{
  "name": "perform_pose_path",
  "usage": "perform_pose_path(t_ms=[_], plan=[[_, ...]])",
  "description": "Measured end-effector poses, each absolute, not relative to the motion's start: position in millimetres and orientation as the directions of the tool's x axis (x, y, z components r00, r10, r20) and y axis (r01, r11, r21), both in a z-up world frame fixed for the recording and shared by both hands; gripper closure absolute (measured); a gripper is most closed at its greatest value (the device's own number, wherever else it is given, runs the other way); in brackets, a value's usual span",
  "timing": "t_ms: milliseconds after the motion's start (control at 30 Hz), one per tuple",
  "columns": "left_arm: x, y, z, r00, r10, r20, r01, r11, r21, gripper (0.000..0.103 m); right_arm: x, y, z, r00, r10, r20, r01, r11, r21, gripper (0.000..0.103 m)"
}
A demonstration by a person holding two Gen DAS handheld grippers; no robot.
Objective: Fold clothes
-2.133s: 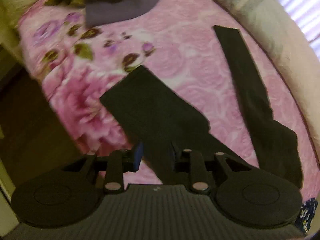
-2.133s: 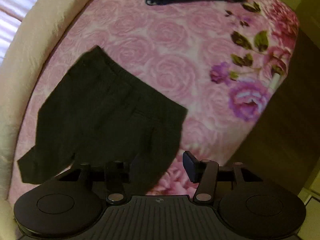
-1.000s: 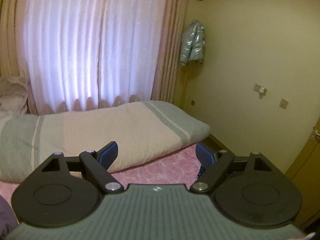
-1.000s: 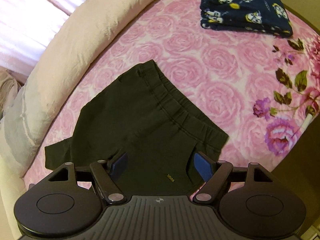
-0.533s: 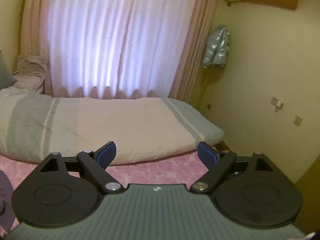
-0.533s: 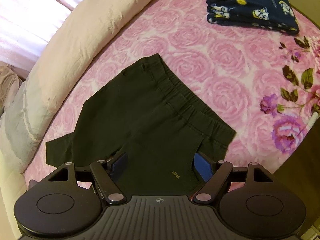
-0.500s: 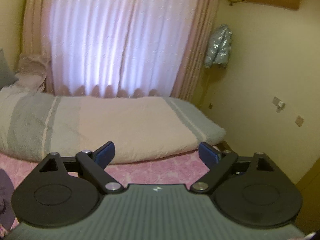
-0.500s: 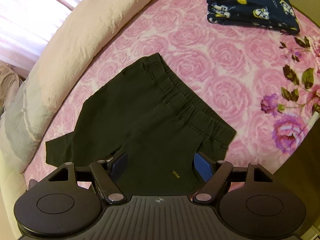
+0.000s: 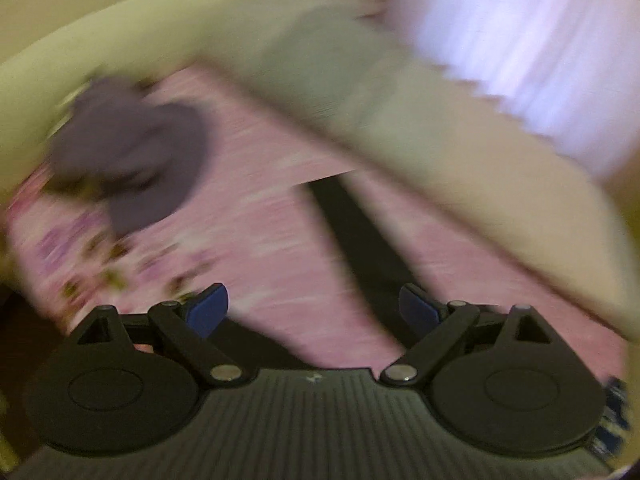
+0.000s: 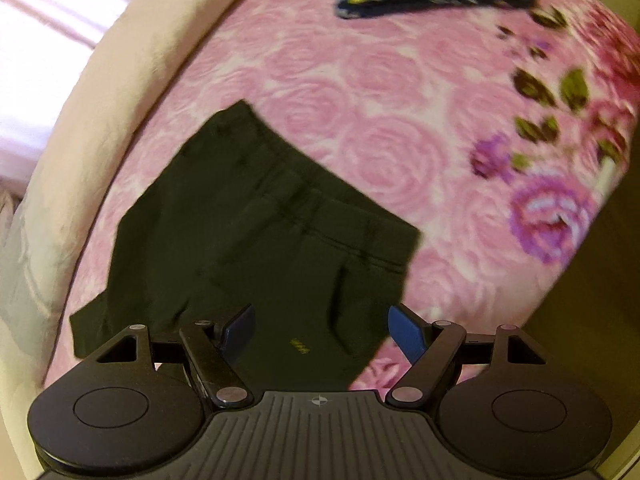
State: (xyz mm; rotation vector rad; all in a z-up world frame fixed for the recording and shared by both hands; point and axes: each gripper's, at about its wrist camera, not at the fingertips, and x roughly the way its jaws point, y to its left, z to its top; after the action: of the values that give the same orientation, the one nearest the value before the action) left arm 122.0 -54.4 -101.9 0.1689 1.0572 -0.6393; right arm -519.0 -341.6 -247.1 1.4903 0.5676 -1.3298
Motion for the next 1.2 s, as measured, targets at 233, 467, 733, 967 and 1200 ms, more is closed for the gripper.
perform_pose_path(t_ms=[233, 467, 733, 967, 1200], plan=[[160, 1, -273, 0.310, -0.208, -0.928, 0.264, 0.956, -0.126, 0.019, -532, -312, -312, 0.266, -0.272, -0.925, 0.789, -0.490, 0.371, 0.027], [195, 33, -368, 0.290, -0.154, -0.945, 0.054, 0.988, -0.145, 0.020, -538, -301, -351, 0.285, -0.345, -0.894, 0.707, -0.554, 0.439, 0.027], [211, 41, -401, 0.290, -0.137, -0.947, -0.025, 0.988, -0.150, 0.028, -551, -295, -367, 0.274, -0.407, -0.871, 0.665, -0.575, 0.478, 0.027], [218, 37, -394, 0.300, -0.171, -0.938, 0.057, 0.985, -0.161, 0.058, -555, -299, -374, 0.275, -0.456, -0.846, 0.635, -0.575, 0.516, 0.027], [221, 51, -394, 0.304, -0.250, -0.919, 0.060, 0.968, -0.244, 0.060, -552, -302, -375, 0.284, -0.483, -0.828, 0.637, -0.551, 0.539, 0.027]])
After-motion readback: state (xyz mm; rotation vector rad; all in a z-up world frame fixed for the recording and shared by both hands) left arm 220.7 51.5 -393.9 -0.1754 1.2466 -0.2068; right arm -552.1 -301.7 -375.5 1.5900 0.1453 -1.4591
